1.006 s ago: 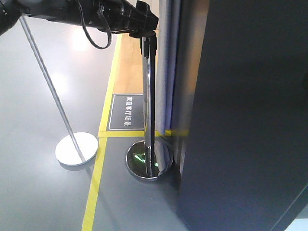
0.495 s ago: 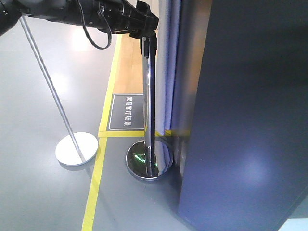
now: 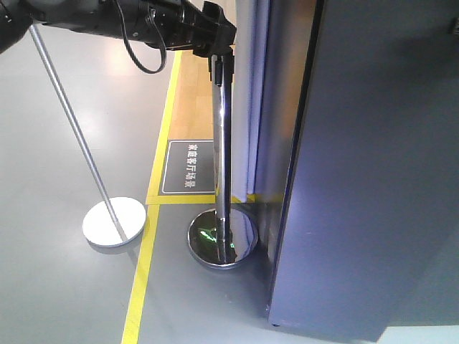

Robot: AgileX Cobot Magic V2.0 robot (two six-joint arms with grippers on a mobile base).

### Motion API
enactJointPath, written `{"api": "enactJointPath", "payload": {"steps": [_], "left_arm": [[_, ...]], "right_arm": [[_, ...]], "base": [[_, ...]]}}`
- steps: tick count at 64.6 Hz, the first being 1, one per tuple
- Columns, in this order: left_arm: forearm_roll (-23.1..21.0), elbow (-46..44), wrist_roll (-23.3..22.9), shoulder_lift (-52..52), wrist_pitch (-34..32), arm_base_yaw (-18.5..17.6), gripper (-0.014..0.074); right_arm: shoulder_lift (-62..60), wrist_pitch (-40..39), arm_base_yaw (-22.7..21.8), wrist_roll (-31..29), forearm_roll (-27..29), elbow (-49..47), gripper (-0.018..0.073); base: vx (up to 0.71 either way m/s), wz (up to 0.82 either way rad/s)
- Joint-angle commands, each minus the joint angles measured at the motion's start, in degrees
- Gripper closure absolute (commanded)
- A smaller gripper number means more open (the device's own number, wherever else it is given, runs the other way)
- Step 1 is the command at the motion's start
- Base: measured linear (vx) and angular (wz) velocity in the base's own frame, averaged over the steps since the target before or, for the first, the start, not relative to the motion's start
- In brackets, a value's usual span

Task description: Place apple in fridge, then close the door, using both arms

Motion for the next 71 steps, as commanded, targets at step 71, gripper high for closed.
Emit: {"api": "enactJointPath", "payload": {"steps": [71], "left_arm": [[-0.95, -1.93, -0.58, -3.05, -3.49, -0.09, 0.001]], "right_arm": [[-7.28, 13.04, -0.18, -24.48, 22.26, -14.78, 0.0075]], "base": [[0.0, 0.0]]}}
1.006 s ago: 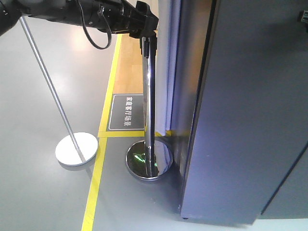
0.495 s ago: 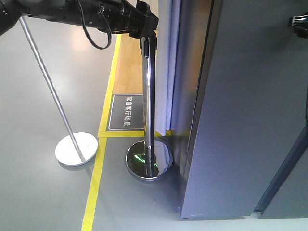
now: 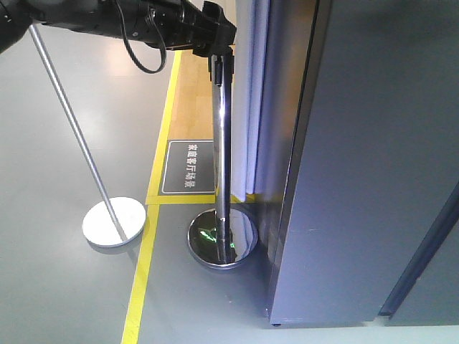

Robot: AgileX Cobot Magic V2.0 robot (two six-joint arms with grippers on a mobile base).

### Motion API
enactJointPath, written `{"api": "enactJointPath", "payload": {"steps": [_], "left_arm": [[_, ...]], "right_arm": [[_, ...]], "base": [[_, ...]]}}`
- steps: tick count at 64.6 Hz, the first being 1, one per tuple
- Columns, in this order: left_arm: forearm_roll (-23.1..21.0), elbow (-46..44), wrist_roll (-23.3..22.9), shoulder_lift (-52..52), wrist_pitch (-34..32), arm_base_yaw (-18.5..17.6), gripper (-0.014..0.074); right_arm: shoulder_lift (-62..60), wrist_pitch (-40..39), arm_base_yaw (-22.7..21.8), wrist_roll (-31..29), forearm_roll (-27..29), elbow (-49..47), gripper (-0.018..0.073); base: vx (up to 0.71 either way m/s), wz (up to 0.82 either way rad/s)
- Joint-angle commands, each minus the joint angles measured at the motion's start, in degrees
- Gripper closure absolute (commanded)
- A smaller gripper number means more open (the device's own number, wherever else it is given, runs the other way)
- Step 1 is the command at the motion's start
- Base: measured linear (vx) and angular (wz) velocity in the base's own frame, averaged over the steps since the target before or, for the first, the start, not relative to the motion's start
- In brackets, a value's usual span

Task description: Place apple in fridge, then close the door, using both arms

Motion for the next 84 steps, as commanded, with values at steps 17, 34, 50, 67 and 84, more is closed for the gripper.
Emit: {"api": "enactJointPath", "payload": {"steps": [17, 34, 50, 67, 84], "left_arm": [[-0.95, -1.93, -0.58, -3.05, -3.49, -0.09, 0.001], [-1.27, -1.93, -0.66, -3.05, -3.73, -0.09, 0.001], [-1.28, -1.93, -0.71, -3.05, -3.88, -0.09, 0.0113], [-0.06, -1.93, -0.58, -4.18, -2.81, -0.09, 0.0604], [6.56, -0.1, -0.68, -11.2, 3.69, -0.09, 0.0603]], "right_arm": [[-3.34, -0.87, -0.1, -0.57, 0.71, -1.92, 0.0075], [-3.4, 0.45, -0.1, -0.72, 0.76, -1.92, 0.0075], [-3.46, 1.99, -0.1, -5.63, 3.55, -1.92, 0.0192], [-3.88, 8.69, -0.1, -13.53, 12.6, -1.92, 0.0569], [-14.95, 4.16, -0.1, -17.84, 17.62, 11.23, 0.0564]], "base": [[0.0, 0.0], [0.0, 0.0], [0.0, 0.0], [0.0, 0.0], [0.0, 0.0]]}}
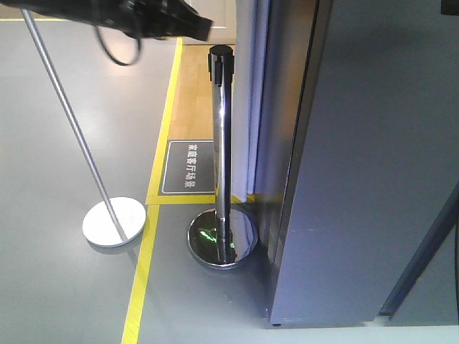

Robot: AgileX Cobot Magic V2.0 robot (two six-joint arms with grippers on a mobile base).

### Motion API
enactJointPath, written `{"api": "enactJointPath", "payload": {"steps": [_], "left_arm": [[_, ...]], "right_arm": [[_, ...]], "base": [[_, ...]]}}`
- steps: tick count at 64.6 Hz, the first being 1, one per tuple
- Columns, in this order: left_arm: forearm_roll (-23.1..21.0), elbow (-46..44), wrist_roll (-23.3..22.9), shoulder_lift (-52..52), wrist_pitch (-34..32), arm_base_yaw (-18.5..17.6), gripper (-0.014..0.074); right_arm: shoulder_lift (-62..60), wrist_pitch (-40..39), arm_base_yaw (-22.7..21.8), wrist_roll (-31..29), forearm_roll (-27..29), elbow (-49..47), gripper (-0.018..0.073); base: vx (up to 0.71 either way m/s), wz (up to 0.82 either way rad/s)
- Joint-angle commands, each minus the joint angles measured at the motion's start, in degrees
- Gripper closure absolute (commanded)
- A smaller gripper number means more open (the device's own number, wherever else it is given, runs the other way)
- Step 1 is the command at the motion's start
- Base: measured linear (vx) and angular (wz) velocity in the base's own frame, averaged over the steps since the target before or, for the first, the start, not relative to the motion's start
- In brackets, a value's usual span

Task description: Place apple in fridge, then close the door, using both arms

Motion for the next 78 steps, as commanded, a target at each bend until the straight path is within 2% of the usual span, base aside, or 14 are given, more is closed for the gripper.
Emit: {"api": "enactJointPath", "payload": {"steps": [1, 7, 13, 24, 30, 36, 43, 51, 57, 78], "left_arm": [[1.39, 0.44, -0.52, -6.2, -2.79, -0.09, 0.0603], [1.39, 6.35, -0.52, -10.93, -6.27, -0.09, 0.0603], [0.64, 15.01, -1.23, -17.06, -13.02, -0.09, 0.0603], [0.59, 39.92, -2.06, -31.43, -30.17, -0.09, 0.0603], [0.59, 52.93, -2.06, -38.97, -39.66, -0.09, 0.0603], [0.74, 62.81, -2.01, -44.77, -45.29, -0.09, 0.0603], [0.79, 72.33, -1.95, -50.17, -50.26, -0.09, 0.0603], [0.79, 78.96, -1.79, -53.44, -55.23, -0.09, 0.0603], [0.79, 80.45, -1.79, -54.35, -56.68, -0.09, 0.0603], [0.79, 80.6, -1.79, -54.47, -56.79, -0.09, 0.0601]], "right_arm": [[-8.81, -9.71, -0.1, -1.74, 3.12, 6.38, 0.0564], [-16.27, -15.43, -0.1, -2.21, 3.11, 16.25, 0.0564], [-23.56, -19.33, -0.1, -2.42, 3.05, 25.5, 0.0564], [-35.96, -19.58, -0.1, -2.93, 2.81, 37.58, 0.0564], [-41.09, -19.39, -0.1, -5.22, 2.81, 43.16, 0.0564], [-45.64, -19.8, -0.1, -8.21, 2.86, 49.12, 0.0564], [-49.45, -21.66, -0.1, -8.82, 2.93, 56.03, 0.0564], [-52.8, -26.24, -0.1, -8.82, 2.93, 63.77, 0.0564], [-54.09, -29.74, -0.1, -8.82, 2.93, 67.73, 0.0564], [-54.62, -30.35, -0.1, -8.77, 3.74, 68.5, 0.0564]], "base": [[0.0, 0.0], [0.0, 0.0], [0.0, 0.0], [0.0, 0.0], [0.0, 0.0], [0.0, 0.0], [0.0, 0.0], [0.0, 0.0], [0.0, 0.0], [0.0, 0.0]]}}
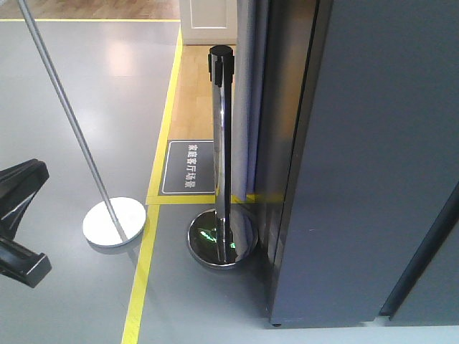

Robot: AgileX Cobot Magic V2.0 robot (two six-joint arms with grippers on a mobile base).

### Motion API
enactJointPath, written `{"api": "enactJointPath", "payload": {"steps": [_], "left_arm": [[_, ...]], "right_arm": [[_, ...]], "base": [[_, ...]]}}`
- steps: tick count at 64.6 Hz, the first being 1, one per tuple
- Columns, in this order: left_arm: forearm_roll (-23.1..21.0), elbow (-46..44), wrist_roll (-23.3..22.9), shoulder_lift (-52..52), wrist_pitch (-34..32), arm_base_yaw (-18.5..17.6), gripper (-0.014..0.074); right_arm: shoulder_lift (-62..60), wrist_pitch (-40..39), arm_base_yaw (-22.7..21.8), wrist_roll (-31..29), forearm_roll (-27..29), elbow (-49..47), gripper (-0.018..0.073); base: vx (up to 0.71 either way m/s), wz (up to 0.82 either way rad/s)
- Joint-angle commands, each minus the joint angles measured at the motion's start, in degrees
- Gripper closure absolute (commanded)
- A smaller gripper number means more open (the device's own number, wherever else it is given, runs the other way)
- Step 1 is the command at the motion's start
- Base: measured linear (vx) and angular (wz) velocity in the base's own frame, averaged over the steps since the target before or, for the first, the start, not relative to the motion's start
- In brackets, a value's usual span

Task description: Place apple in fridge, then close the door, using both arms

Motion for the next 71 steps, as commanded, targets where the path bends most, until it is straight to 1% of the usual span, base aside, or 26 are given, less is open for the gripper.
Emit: {"api": "enactJointPath", "payload": {"steps": [1, 49, 54, 58, 63, 66, 71], "left_arm": [[-0.56, -1.46, -0.28, -0.22, -4.49, -0.09, 0.0601], [-0.56, -1.46, -0.48, -0.22, -4.35, -0.09, 0.0601], [-0.56, -0.39, -1.12, -0.22, -6.28, -0.09, 0.0601], [-0.49, 0.89, -1.92, -1.31, -7.68, 0.62, 0.0601], [-0.37, 3.29, -3.44, -4.34, -7.06, 1.8, 0.0601], [0.57, 5.64, -4.67, -7.16, -6.2, 2.92, 0.0601], [3.58, 9.76, -6.33, -12.31, -4.17, 5.24, 0.0601]], "right_arm": [[-0.03, -3.5, -0.1, -0.42, 1.16, -1.53, 0.0564], [-0.03, -3.5, -0.1, -0.42, 1.16, -1.53, 0.0564], [-0.03, -3.5, -0.1, -0.42, 1.16, -1.53, 0.0564], [-0.03, -3.5, -0.1, -0.42, 1.16, -1.53, 0.0564], [-0.03, -3.5, -0.1, -0.42, 1.16, -1.53, 0.0564], [-0.03, -3.5, -0.1, -0.42, 1.16, -1.53, 0.0564], [-0.03, -3.5, -0.1, -0.42, 1.16, -1.53, 0.0564]], "base": [[0.0, 0.0], [0.0, 0.0], [0.0, 0.0], [0.0, 0.0], [0.0, 0.0], [0.0, 0.01], [0.0, 0.0]]}}
